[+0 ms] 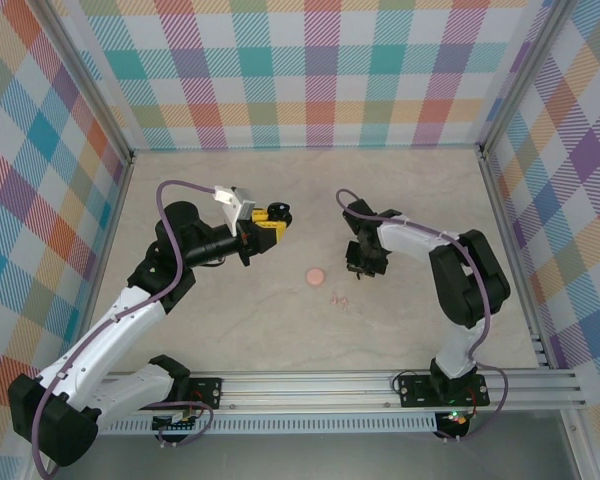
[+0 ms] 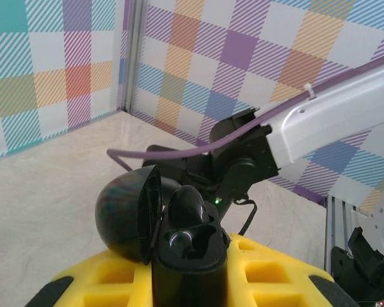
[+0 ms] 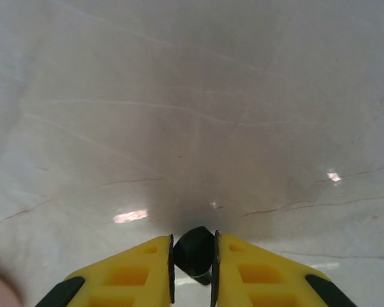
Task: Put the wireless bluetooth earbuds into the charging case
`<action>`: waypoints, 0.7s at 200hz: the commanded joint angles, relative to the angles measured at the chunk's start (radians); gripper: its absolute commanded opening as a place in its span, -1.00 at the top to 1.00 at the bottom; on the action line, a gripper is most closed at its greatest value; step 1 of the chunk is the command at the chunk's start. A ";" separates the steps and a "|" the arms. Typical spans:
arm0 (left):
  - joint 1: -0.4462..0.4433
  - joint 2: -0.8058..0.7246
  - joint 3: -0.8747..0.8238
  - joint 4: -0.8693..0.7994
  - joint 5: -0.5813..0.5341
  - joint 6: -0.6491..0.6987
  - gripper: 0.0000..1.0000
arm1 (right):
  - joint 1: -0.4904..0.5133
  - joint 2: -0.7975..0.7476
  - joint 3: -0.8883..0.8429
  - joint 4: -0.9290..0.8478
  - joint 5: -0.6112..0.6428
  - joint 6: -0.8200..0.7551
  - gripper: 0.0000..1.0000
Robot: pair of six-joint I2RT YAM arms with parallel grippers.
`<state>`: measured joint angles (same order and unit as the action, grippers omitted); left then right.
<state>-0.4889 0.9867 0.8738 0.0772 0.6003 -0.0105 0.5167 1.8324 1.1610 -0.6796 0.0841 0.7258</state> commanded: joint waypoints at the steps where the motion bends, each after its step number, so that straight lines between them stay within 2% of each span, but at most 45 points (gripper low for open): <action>1: 0.008 -0.003 0.008 0.001 -0.005 -0.008 0.63 | -0.006 0.025 0.029 -0.047 0.019 -0.010 0.53; 34: 0.008 -0.003 0.010 -0.001 -0.005 -0.007 0.63 | -0.007 0.052 0.057 -0.093 0.025 -0.061 0.36; 69: 0.008 -0.008 0.010 -0.005 -0.008 -0.004 0.63 | -0.012 0.089 0.124 -0.163 0.019 -0.238 0.07; 104: 0.008 -0.009 0.010 -0.006 -0.008 -0.002 0.63 | -0.024 0.139 0.187 -0.214 -0.024 -0.394 0.04; 140: 0.008 -0.010 0.010 -0.007 -0.010 -0.002 0.63 | -0.030 0.181 0.229 -0.249 -0.039 -0.436 0.05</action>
<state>-0.4892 0.9863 0.8738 0.0727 0.5896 -0.0101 0.4923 1.9781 1.3556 -0.8715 0.0738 0.3729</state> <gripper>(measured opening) 0.223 0.481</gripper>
